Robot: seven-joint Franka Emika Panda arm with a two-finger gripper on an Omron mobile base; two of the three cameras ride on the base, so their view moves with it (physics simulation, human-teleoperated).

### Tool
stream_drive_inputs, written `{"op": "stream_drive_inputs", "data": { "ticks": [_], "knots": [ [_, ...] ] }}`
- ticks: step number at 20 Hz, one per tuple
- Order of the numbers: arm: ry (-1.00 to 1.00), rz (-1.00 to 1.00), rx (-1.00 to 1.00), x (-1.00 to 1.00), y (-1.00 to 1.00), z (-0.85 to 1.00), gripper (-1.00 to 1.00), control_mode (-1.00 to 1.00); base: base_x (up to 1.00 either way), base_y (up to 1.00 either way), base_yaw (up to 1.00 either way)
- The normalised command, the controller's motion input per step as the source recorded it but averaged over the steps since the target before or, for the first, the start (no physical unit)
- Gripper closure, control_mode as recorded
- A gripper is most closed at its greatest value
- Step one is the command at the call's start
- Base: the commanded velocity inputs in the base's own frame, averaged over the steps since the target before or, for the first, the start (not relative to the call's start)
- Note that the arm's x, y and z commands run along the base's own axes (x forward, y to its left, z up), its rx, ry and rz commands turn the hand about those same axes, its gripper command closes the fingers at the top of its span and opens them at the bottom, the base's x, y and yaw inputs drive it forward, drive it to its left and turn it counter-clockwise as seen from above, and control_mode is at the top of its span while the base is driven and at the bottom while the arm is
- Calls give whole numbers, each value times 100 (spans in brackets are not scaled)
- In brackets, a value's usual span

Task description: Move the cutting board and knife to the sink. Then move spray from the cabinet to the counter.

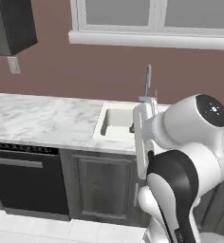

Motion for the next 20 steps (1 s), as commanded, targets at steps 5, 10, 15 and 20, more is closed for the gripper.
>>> {"op": "stream_drive_inputs", "data": {
  "ticks": [5,10,15,20],
  "knots": [
    [0,0,0,0,0,0,-100,100,0,6,94],
    [0,0,0,0,0,0,-100,100,18,29,79],
    [0,0,0,0,0,0,-100,100,62,15,70],
    [0,0,0,0,0,0,-100,100,100,3,45]
  ]
}}
